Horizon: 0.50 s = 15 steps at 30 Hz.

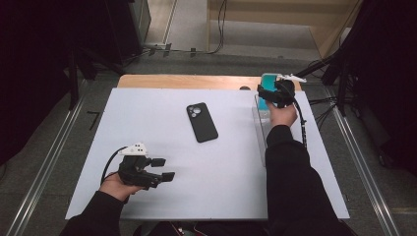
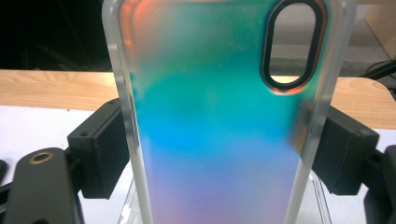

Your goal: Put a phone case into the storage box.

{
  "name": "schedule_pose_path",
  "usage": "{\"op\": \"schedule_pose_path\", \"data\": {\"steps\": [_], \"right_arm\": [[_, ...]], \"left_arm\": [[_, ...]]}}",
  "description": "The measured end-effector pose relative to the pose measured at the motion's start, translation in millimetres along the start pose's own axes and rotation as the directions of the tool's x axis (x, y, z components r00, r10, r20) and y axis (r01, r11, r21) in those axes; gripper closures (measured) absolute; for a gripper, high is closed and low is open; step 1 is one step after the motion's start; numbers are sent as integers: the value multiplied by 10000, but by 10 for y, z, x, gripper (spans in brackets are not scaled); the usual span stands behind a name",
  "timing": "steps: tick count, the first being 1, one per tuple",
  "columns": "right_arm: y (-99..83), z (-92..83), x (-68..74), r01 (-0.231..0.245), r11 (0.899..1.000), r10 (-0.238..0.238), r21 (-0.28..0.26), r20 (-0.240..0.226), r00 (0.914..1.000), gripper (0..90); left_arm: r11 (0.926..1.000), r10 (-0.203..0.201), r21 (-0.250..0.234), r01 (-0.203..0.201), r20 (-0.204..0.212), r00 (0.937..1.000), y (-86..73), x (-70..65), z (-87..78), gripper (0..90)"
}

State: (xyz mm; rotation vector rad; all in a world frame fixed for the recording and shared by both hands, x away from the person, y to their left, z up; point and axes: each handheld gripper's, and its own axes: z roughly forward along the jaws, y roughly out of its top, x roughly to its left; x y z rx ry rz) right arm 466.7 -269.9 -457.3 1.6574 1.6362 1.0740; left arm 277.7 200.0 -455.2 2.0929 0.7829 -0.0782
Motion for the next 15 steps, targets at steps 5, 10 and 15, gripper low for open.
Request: {"op": "schedule_pose_path", "data": {"steps": [5,10,15], "right_arm": [[-21,29,10,206,9998,-206,-3,74,9998,148],[-58,52,12,167,9998,-168,52,114,9998,147],[-97,87,14,248,9995,-252,183,222,9994,146]], "left_arm": [[10000,-15,-26,15,10,10000,0,0,0,296],[10000,-20,-8,20,10,10000,0,1,0,296],[10000,-27,-24,27,18,10000,0,3,-1,296]]}}
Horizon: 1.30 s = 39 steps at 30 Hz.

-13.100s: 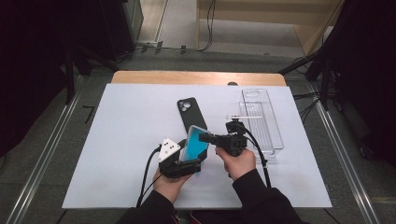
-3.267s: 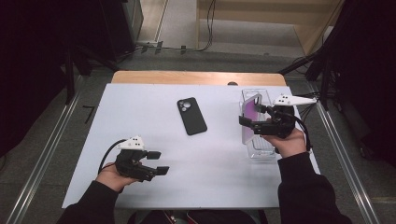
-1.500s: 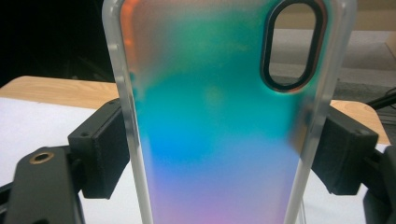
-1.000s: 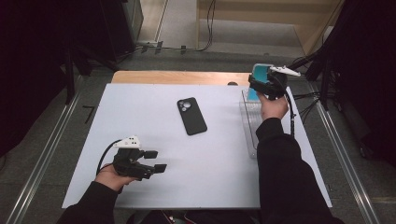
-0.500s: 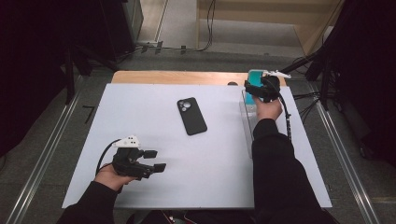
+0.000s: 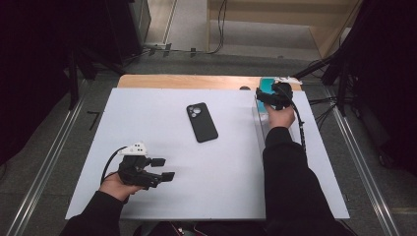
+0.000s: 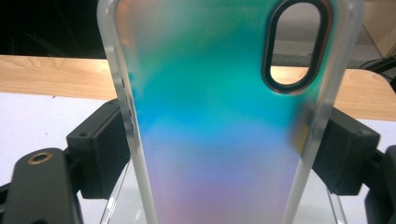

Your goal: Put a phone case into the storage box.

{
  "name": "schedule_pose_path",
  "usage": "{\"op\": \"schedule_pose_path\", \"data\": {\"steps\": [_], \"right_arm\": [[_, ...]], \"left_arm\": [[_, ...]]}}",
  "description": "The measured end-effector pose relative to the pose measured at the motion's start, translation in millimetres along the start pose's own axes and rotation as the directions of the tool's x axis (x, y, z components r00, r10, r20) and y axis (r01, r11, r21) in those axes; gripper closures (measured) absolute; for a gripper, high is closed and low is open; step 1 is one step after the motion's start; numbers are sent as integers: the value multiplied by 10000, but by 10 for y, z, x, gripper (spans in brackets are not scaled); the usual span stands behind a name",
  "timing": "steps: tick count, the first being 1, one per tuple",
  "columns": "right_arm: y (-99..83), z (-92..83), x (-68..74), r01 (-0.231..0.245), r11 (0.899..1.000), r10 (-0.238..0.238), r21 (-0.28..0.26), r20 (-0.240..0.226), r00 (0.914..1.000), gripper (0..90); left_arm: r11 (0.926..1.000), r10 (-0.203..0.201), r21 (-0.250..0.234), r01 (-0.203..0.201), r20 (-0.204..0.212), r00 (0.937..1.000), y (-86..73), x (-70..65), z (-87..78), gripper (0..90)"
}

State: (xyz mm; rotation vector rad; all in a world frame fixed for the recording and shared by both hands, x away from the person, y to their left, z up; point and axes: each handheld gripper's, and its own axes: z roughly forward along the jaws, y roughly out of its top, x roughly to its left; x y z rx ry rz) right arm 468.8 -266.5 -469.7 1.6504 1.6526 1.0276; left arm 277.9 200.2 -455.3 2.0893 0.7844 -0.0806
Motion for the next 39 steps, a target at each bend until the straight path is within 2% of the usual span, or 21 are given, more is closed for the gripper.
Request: {"op": "schedule_pose_path", "data": {"steps": [10,18,39], "right_arm": [[-18,19,21,271,9996,-271,61,125,9996,144],[-9,20,3,119,9999,-119,10,10,9999,111],[5,2,-3,127,9999,-127,71,-55,9999,95]], "left_arm": [[10000,-9,-1,9,-11,10000,0,1,-2,296],[10000,-38,-2,38,-2,10000,2,1,-3,296],[10000,-77,-26,77,-3,10000,2,6,-6,296]]}}
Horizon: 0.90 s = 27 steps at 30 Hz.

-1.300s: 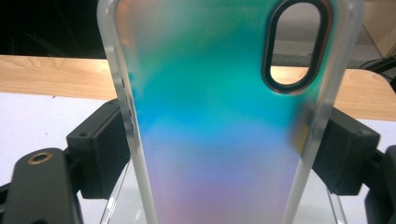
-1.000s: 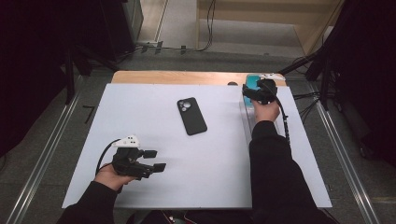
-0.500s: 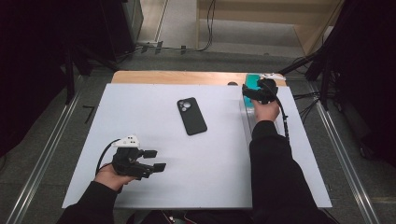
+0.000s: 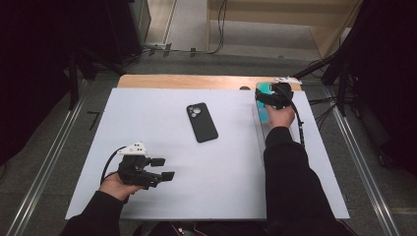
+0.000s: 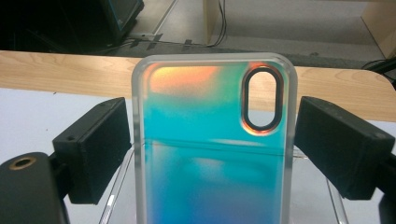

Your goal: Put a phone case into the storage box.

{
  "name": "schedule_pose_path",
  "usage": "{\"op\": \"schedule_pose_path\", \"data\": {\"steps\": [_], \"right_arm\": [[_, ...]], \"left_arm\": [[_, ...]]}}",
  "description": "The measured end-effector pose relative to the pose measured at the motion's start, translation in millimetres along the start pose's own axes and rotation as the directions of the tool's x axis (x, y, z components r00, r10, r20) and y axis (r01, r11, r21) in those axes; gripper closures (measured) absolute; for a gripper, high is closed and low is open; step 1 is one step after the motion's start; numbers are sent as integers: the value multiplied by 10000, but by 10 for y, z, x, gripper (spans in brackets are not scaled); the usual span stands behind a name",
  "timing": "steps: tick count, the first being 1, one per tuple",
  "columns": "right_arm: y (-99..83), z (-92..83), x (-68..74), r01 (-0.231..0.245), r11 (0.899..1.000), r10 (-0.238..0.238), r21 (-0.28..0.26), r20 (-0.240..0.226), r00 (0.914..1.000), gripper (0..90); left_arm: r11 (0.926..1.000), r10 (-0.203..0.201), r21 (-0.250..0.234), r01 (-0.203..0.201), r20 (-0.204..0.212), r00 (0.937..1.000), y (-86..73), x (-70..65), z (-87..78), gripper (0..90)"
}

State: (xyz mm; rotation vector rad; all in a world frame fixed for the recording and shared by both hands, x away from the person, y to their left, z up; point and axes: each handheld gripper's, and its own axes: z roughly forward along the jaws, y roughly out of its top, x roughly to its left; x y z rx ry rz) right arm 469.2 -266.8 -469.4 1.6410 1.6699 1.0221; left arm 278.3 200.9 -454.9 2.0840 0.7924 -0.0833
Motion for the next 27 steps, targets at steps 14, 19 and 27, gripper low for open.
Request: {"op": "schedule_pose_path", "data": {"steps": [14,19,27], "right_arm": [[100,-250,-49,-209,9970,253,749,-573,9980,89],[142,-381,-76,-311,9951,381,939,-742,9965,89],[153,-623,-56,-76,9921,252,1252,-1396,9899,89]], "left_arm": [[9999,-107,-25,107,-55,9999,24,17,-1,296],[9999,-143,-25,143,-17,9999,42,27,-2,296],[9997,-228,-6,228,-69,9997,70,51,2,295]]}}
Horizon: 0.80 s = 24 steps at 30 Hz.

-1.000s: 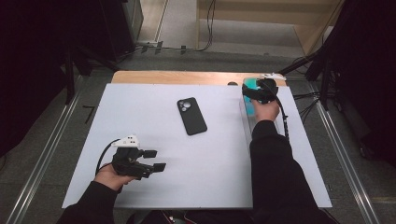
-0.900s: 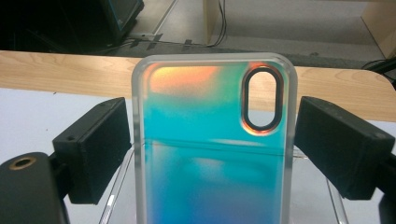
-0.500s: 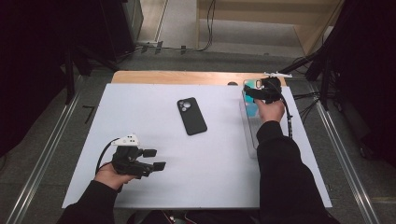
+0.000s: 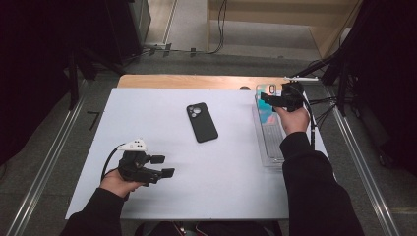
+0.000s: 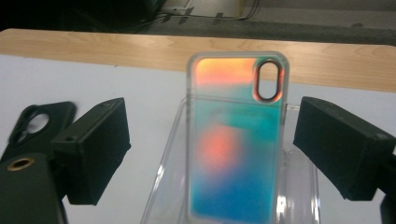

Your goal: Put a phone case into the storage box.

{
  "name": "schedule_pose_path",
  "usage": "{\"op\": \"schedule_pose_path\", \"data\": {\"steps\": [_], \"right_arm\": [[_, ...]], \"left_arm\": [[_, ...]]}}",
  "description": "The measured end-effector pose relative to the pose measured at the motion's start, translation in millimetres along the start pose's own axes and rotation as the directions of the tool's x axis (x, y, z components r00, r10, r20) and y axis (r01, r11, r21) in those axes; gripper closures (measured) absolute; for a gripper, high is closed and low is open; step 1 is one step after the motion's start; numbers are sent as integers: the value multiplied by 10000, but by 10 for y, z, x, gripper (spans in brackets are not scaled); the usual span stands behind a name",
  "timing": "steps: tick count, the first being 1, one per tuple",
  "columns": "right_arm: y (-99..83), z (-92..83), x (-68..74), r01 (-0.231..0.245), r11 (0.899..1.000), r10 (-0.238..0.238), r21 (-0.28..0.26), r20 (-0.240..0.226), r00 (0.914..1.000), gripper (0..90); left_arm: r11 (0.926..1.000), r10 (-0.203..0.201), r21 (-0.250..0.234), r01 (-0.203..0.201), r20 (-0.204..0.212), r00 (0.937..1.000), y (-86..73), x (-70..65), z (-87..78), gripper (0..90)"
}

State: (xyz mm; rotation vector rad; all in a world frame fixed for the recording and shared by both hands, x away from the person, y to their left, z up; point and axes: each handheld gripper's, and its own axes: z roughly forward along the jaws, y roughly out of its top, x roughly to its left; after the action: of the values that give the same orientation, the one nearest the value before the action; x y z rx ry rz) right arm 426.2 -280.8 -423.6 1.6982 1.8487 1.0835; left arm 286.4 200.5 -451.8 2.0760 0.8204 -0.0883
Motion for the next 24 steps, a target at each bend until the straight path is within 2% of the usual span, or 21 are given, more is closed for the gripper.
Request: {"op": "schedule_pose_path", "data": {"steps": [10,16,21,24], "right_arm": [[-133,-205,124,330,9990,-293,304,-1164,9928,92],[-223,-295,203,539,9978,-455,392,-1917,9804,116],[-310,-395,284,818,9963,-742,271,-2130,9742,116],[-366,-464,328,854,9961,-771,229,-2493,9653,116]], "left_arm": [[9999,-163,13,163,-120,9998,41,54,-16,294],[9997,-225,25,225,-147,9996,59,83,-24,294],[9998,-211,67,212,-155,9997,71,112,-21,293],[9996,-257,91,257,-100,9996,81,122,-15,293]]}}
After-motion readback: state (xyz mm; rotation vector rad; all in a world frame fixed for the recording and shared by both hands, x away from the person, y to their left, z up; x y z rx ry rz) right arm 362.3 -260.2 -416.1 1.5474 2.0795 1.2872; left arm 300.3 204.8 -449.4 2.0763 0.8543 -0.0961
